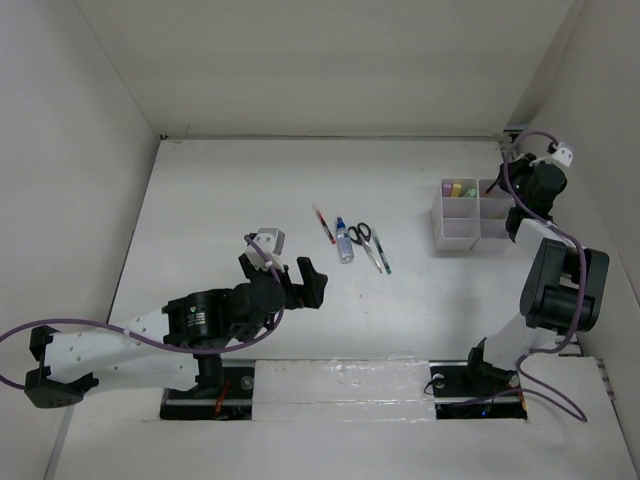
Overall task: Sort the stationery into containers
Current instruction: Place the pen in the storage box.
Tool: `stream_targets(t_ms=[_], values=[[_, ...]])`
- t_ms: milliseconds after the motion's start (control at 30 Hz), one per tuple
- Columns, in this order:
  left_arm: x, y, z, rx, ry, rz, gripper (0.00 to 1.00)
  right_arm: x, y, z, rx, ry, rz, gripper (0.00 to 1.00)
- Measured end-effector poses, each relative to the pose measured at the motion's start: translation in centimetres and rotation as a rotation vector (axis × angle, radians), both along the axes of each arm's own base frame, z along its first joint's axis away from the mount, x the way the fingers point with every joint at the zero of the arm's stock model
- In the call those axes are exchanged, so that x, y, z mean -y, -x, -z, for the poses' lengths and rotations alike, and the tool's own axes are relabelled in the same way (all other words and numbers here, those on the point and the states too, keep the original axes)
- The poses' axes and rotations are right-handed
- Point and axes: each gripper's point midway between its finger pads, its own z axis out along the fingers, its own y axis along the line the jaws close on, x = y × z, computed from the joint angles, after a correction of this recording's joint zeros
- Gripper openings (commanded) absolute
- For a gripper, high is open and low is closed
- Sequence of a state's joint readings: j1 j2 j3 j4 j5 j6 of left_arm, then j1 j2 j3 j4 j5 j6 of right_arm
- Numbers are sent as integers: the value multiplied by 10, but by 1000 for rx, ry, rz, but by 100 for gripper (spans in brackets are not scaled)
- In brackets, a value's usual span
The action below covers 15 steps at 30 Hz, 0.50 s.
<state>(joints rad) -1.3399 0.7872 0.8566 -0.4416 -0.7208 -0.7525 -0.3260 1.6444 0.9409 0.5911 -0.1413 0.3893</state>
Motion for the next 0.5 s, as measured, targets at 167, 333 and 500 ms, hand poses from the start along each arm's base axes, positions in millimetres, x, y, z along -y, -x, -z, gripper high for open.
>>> stream_targets(t_ms=[167,333,500], values=[[0,0,0,0,1,3,100,-1,0,0,1,-4,-5,37],[1,0,0,0,1,4,100,-3,0,0,1,-6,-14,76],[1,0,0,-4,6,-3,100,-12,4,-4,9,-3,-19,100]])
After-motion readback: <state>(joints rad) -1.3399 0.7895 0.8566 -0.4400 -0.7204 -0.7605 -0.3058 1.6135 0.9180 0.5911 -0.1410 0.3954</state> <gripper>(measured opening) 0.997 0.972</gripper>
